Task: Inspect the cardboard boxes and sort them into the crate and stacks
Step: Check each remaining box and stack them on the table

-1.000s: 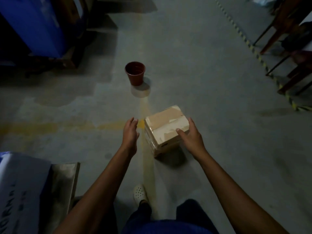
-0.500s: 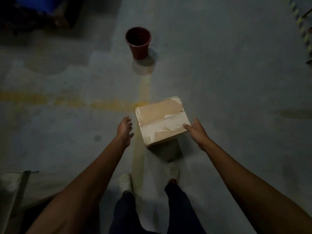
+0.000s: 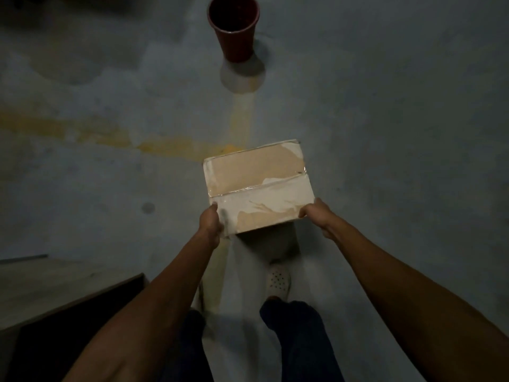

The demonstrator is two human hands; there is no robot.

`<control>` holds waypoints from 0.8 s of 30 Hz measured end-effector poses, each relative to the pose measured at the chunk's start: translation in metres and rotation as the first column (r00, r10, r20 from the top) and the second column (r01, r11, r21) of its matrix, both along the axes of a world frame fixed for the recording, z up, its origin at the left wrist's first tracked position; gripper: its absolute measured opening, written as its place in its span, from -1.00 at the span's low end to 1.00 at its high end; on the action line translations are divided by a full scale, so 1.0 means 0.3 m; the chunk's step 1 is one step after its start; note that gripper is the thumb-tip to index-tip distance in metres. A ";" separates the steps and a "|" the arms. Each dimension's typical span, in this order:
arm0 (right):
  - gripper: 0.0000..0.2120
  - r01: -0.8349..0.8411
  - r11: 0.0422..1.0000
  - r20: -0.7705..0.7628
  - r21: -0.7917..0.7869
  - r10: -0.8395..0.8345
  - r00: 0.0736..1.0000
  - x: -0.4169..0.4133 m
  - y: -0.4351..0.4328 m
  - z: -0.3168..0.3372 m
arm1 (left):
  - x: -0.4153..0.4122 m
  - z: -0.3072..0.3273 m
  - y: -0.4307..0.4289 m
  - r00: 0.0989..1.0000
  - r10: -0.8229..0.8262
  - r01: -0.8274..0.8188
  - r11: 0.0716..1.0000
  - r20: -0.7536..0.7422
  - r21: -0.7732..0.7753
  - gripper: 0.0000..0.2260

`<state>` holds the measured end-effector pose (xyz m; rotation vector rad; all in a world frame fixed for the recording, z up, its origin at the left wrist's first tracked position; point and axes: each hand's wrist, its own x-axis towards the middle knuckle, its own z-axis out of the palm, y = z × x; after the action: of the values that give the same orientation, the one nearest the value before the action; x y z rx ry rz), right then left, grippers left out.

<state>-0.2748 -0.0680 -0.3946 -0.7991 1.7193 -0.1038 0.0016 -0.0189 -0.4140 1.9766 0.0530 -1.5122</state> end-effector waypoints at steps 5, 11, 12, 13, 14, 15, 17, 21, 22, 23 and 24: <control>-0.60 0.043 0.979 0.031 -0.197 -0.037 0.999 -0.016 -0.007 0.178 | -0.027 0.213 0.002 0.992 0.021 -0.006 0.994 0.128 -0.113 -0.73; -0.53 0.037 0.951 0.070 -0.308 -0.016 0.997 -0.007 0.026 0.438 | -0.006 0.491 0.065 0.935 0.004 0.092 0.963 0.355 -0.255 -0.63; -0.49 0.037 0.949 0.082 -0.312 -0.011 0.997 0.003 0.042 0.478 | -0.007 0.534 0.086 0.916 -0.007 0.122 0.958 0.401 -0.260 -0.61; -0.47 0.029 0.947 0.085 -0.321 -0.002 0.996 0.014 0.060 0.517 | -0.009 0.577 0.108 0.900 -0.002 0.135 0.952 0.436 -0.274 -0.60; -0.46 0.024 0.942 0.090 -0.336 0.007 0.996 0.025 0.081 0.548 | -0.011 0.616 0.134 0.883 0.014 0.136 0.949 0.469 -0.284 -0.60; -0.46 0.020 0.937 0.099 -0.350 0.015 0.995 0.039 0.105 0.585 | -0.011 0.653 0.164 0.867 0.028 0.136 0.947 0.498 -0.291 -0.60; -0.45 0.024 0.926 0.113 -0.376 0.020 0.993 0.065 0.148 0.638 | -0.001 0.708 0.225 0.850 0.060 0.118 0.946 0.523 -0.301 -0.59; -0.44 0.025 0.911 0.139 -0.412 0.036 0.990 0.137 0.216 0.729 | 0.028 0.828 0.381 0.849 0.146 0.037 0.942 0.508 -0.333 -0.62; -0.45 0.018 0.907 0.145 -0.420 0.048 0.988 0.163 0.235 0.753 | 0.036 0.861 0.431 0.843 0.166 0.024 0.939 0.512 -0.344 -0.63; -0.45 0.004 0.903 0.149 -0.429 0.067 0.987 0.193 0.258 0.780 | 0.047 0.891 0.485 0.835 0.188 0.007 0.936 0.517 -0.352 -0.63; -0.42 -0.011 0.898 0.153 -0.439 0.087 0.984 0.224 0.285 0.802 | 0.056 0.923 0.546 0.828 0.216 -0.019 0.933 0.518 -0.360 -0.63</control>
<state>-0.2077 0.0177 -0.1539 -1.1292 1.5289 -0.5256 0.0183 0.1450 -0.1372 1.9968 -0.3062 -0.7561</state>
